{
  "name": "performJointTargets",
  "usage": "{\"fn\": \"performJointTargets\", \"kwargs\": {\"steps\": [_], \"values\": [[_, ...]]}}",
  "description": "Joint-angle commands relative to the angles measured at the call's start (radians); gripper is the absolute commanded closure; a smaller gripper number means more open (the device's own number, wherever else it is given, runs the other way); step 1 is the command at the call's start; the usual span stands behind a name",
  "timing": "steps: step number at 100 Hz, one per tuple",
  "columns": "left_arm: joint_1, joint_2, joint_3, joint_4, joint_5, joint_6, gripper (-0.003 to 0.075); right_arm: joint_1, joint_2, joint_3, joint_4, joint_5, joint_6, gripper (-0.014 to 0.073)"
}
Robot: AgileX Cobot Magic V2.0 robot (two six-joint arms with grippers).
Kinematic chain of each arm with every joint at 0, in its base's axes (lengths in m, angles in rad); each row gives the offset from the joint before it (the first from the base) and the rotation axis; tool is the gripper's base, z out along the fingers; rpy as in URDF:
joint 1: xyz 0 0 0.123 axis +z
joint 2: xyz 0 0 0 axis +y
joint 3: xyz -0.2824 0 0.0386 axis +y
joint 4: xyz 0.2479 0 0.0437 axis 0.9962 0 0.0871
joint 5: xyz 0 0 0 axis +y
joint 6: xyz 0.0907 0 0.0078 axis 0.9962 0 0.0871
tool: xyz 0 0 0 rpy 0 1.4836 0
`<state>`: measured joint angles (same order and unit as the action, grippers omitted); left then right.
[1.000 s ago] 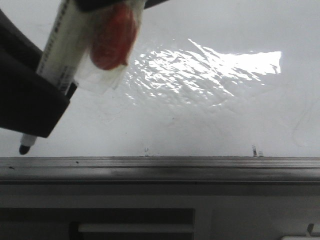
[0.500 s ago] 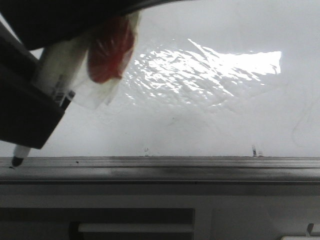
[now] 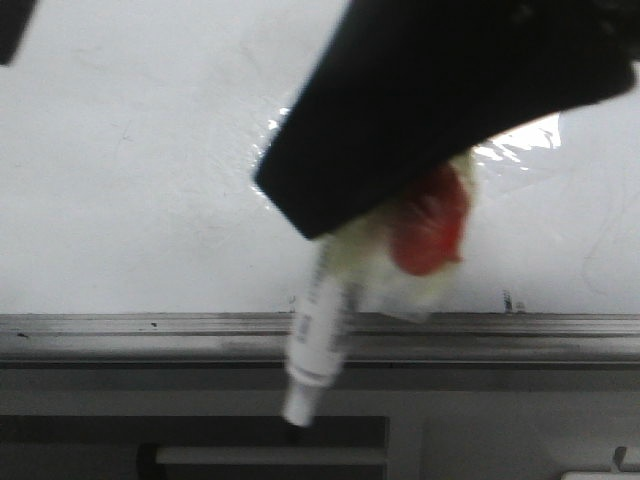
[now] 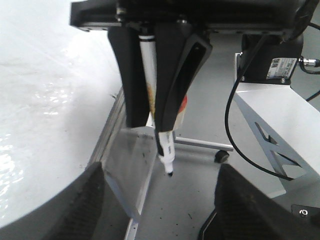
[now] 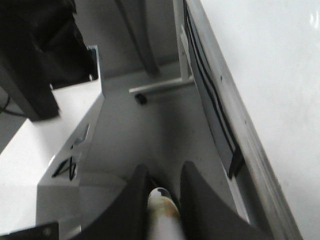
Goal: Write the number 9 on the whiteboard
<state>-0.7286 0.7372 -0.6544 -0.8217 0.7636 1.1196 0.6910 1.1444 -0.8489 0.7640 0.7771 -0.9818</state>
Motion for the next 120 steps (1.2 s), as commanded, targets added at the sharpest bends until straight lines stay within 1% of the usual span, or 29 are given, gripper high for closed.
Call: {"fn": "performJointTargets", "kwargs": {"steps": [1, 5, 9, 11, 16, 25, 35, 36, 41, 50, 59, 79, 93, 103, 120], "values": [[0.002, -0.079, -0.033, 0.052, -0.035, -0.117, 0.026, -0.013, -0.051, -0.06, -0.155, 0.056, 0.114, 0.065], [0.002, -0.123, -0.033, 0.092, -0.055, -0.173, 0.0276, -0.013, -0.068, -0.074, -0.246, 0.047, 0.156, 0.065], [0.002, -0.166, -0.033, 0.142, -0.084, -0.235, 0.029, -0.013, -0.094, -0.08, -0.305, 0.007, 0.212, 0.0647], [0.002, -0.186, -0.031, 0.167, -0.1, -0.257, 0.0295, -0.013, -0.109, -0.081, -0.344, -0.026, 0.242, 0.0642], [0.002, -0.229, -0.028, 0.217, -0.141, -0.334, 0.0316, -0.013, -0.151, -0.072, -0.389, -0.127, 0.302, 0.0631], [0.002, -0.284, -0.013, 0.28, -0.209, -0.414, 0.0345, -0.013, -0.23, -0.018, -0.398, -0.356, 0.358, 0.0631], [0.002, -0.322, 0.013, 0.298, -0.278, -0.471, 0.0377, -0.013, -0.3, 0.084, -0.398, -0.606, 0.364, 0.0631], [0.002, -0.321, 0.017, 0.298, -0.283, -0.474, 0.0379, -0.013, -0.307, 0.092, -0.398, -0.606, 0.364, 0.0631], [0.002, -0.326, 0.029, 0.296, -0.315, -0.492, 0.04, -0.013, -0.327, 0.149, -0.398, -0.725, 0.364, 0.0631], [0.002, -0.324, 0.046, 0.296, -0.347, -0.53, 0.0456, -0.013, -0.344, 0.206, -0.411, -0.865, 0.364, 0.0632], [0.002, -0.324, 0.065, 0.292, -0.371, -0.541, 0.0541, -0.013, -0.345, 0.215, -0.423, -0.903, 0.353, 0.0635], [0.002, -0.324, 0.096, 0.287, -0.39, -0.541, 0.0743, -0.013, -0.345, 0.215, -0.416, -0.88, 0.353, 0.0636], [0.002, -0.324, 0.104, 0.287, -0.39, -0.541, 0.0741, -0.013, -0.345, 0.215, -0.464, -0.874, 0.353, 0.0635], [0.002, -0.324, 0.108, 0.282, -0.39, -0.541, 0.0741, -0.013, -0.332, 0.215, -0.467, -0.872, 0.353, 0.0635], [0.002, -0.324, 0.108, 0.272, -0.388, -0.541, 0.0741, -0.015, -0.29, 0.215, -0.467, -0.928, 0.351, 0.0635]]}}
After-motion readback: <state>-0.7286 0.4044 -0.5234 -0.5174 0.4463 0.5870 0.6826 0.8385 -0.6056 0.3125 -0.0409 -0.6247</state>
